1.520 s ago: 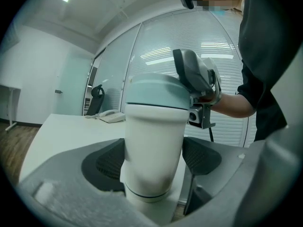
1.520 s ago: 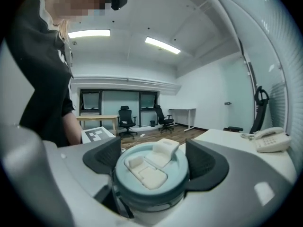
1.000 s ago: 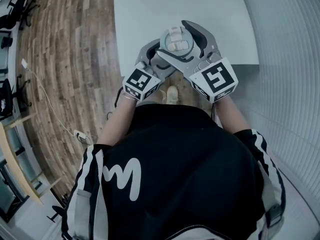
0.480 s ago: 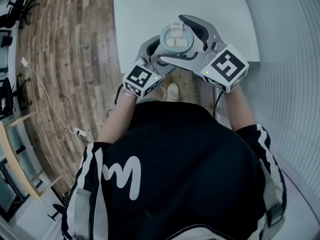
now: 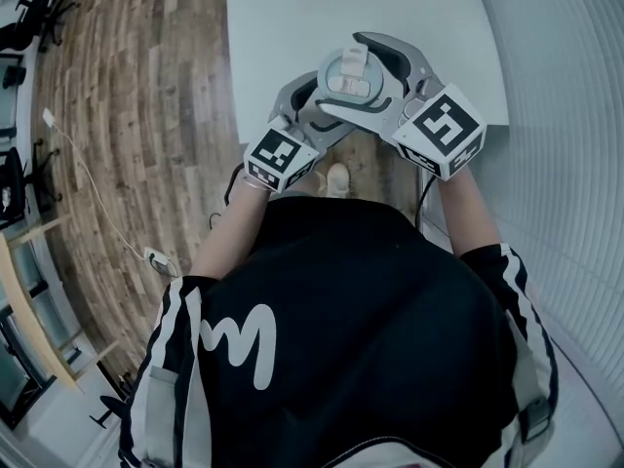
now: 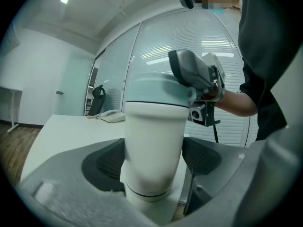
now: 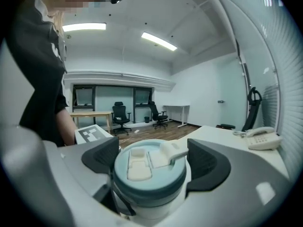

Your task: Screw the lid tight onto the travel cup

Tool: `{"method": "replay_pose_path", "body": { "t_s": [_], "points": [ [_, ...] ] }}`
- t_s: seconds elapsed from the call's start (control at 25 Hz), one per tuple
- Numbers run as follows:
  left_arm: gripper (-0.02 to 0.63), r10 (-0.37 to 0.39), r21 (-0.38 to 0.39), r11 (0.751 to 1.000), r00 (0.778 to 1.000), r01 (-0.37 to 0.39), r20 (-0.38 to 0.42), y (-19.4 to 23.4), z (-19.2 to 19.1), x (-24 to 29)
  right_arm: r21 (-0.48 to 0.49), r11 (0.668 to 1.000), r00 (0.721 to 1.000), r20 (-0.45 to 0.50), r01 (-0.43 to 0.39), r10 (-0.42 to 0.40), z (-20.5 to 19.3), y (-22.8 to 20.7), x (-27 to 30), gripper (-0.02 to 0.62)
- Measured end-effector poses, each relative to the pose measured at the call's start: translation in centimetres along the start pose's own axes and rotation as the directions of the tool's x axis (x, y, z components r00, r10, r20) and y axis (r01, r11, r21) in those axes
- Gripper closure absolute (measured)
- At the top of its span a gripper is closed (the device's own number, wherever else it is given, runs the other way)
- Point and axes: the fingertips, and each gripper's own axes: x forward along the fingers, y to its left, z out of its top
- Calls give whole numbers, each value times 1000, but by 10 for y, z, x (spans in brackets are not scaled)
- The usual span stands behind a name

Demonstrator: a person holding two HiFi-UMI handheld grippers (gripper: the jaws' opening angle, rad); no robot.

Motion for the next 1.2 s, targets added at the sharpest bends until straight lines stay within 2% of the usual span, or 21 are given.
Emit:
{"method": "replay_pose_path", "body": {
  "t_s": [0.2, 0.32, 0.4, 0.52, 0.68, 0.76, 0.96, 1.2],
  "points": [
    [216, 5, -3, 1000, 1000, -5, 4, 0, 0, -2, 54, 982, 982, 29, 183, -185, 0, -4, 0, 152],
    [216, 13, -4, 1000, 1000, -13, 1, 1, 0, -3, 75, 964, 965, 48, 256, -260, 0, -5, -2, 172],
    [216, 21, -2, 1000, 1000, -21, -8, 2, 0, -2, 73, 958, 958, 55, 278, -282, -1, -5, -3, 176],
    [216, 10, 14, 1000, 1000, -10, -14, 2, 0, -3, 69, 958, 958, 51, 277, -281, 0, -5, -3, 176],
    [219, 6, 86, 996, 996, 2, -88, 2, -11, -5, 59, 962, 961, 51, 268, -271, 3, -2, -3, 176],
    [219, 18, 93, 996, 993, -7, -116, 3, -17, -7, 61, 963, 963, 53, 263, -266, 2, -1, -4, 176],
    [219, 60, 70, 996, 995, -54, -85, 9, -6, -23, 70, 968, 966, 74, 242, -247, 7, 2, -8, 172],
    [219, 59, 70, 996, 997, -56, -50, 6, 19, -42, 55, 975, 967, 130, 214, -219, 23, 2, -19, 172]
  ]
}}
